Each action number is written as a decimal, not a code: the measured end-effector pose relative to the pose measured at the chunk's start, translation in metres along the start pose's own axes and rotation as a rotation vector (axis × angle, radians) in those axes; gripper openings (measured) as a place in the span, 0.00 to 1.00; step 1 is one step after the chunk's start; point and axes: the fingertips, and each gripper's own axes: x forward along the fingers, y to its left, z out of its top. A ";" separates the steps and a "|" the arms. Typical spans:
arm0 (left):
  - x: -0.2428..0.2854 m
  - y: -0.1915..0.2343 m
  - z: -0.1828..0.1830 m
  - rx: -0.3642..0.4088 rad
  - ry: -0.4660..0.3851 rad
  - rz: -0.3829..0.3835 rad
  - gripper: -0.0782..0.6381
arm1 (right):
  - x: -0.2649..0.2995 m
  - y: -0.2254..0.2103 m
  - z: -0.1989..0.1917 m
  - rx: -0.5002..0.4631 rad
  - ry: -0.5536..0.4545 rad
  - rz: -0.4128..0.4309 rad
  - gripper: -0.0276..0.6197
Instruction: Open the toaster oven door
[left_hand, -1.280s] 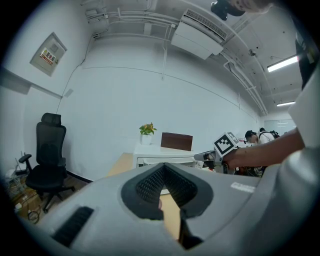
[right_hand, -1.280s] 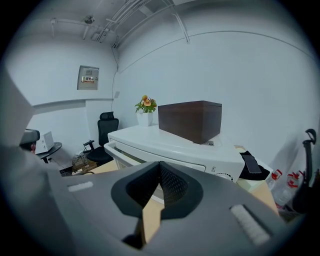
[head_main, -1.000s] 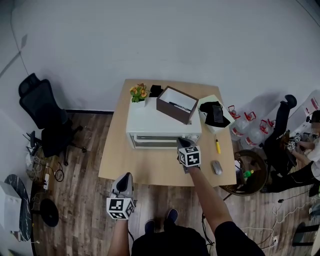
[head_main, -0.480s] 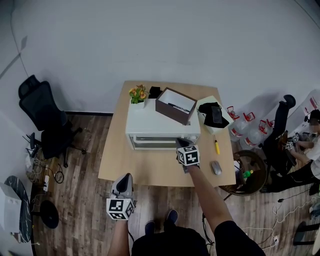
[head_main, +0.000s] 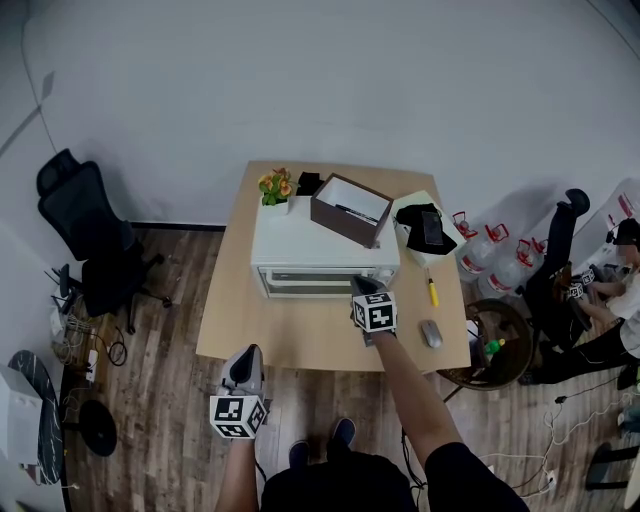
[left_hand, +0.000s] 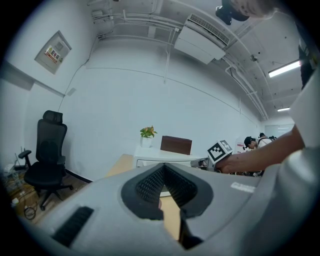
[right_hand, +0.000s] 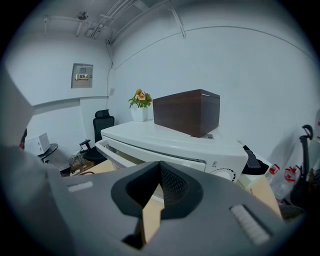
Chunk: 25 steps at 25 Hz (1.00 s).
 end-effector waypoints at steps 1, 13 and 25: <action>0.000 0.000 0.000 0.006 0.000 -0.001 0.10 | -0.001 0.000 -0.001 0.004 0.000 -0.002 0.05; -0.005 -0.002 -0.002 -0.030 -0.002 -0.028 0.10 | -0.016 0.011 -0.018 0.002 -0.006 -0.014 0.05; -0.007 -0.001 -0.003 -0.023 -0.002 -0.030 0.10 | -0.032 0.020 -0.040 0.011 -0.009 -0.020 0.05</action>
